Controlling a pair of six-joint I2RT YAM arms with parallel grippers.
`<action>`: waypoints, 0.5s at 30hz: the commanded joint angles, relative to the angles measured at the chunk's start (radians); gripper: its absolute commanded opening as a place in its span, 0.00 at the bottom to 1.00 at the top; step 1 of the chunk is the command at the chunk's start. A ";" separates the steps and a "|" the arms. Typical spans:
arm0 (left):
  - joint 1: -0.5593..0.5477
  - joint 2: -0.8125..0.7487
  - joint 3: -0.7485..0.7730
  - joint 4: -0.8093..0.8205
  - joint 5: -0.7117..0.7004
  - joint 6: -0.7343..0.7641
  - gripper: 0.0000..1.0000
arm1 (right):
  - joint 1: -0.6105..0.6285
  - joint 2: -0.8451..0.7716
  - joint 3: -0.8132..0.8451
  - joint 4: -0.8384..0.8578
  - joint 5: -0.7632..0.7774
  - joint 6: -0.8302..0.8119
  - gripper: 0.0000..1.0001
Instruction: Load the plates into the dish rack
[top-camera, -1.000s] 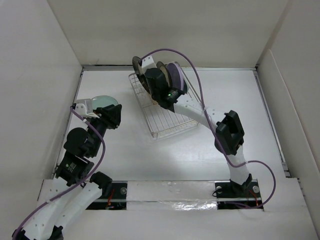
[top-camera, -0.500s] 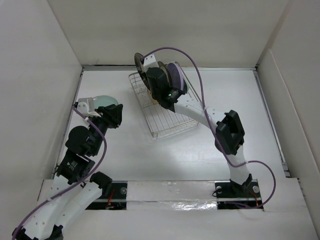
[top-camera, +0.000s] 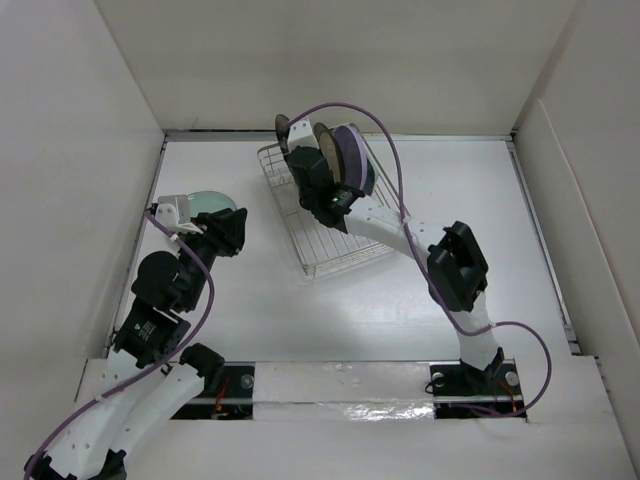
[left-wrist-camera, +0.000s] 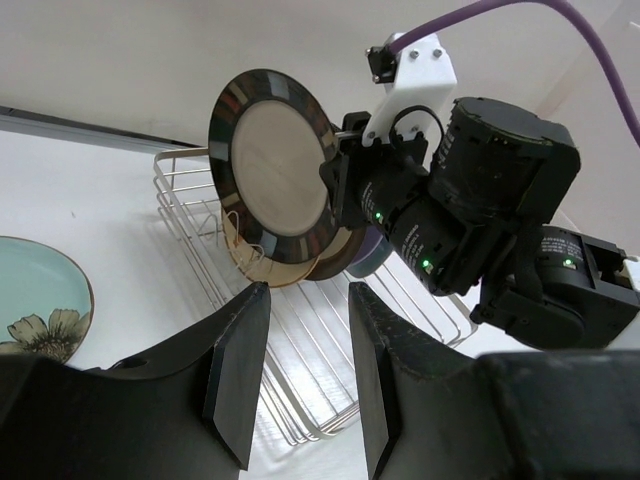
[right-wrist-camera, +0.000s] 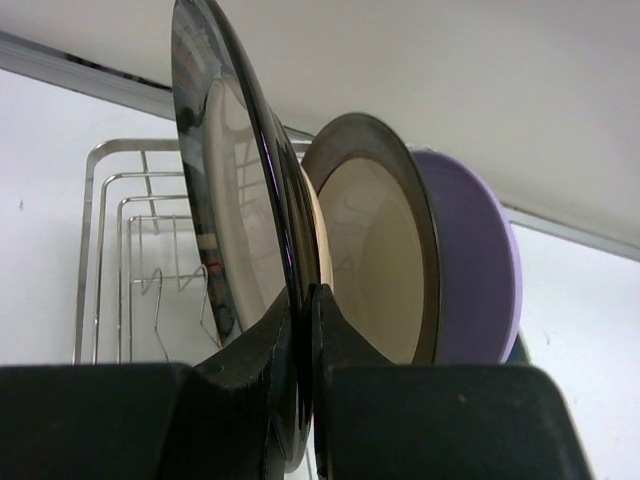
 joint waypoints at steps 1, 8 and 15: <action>-0.006 0.003 0.003 0.042 0.010 0.009 0.34 | -0.006 -0.077 -0.003 0.117 0.049 0.083 0.00; -0.006 0.007 0.003 0.042 0.014 0.008 0.35 | -0.006 -0.028 -0.018 0.004 -0.006 0.267 0.00; -0.006 0.009 0.003 0.044 0.016 0.008 0.35 | -0.015 0.021 -0.020 -0.073 -0.037 0.385 0.00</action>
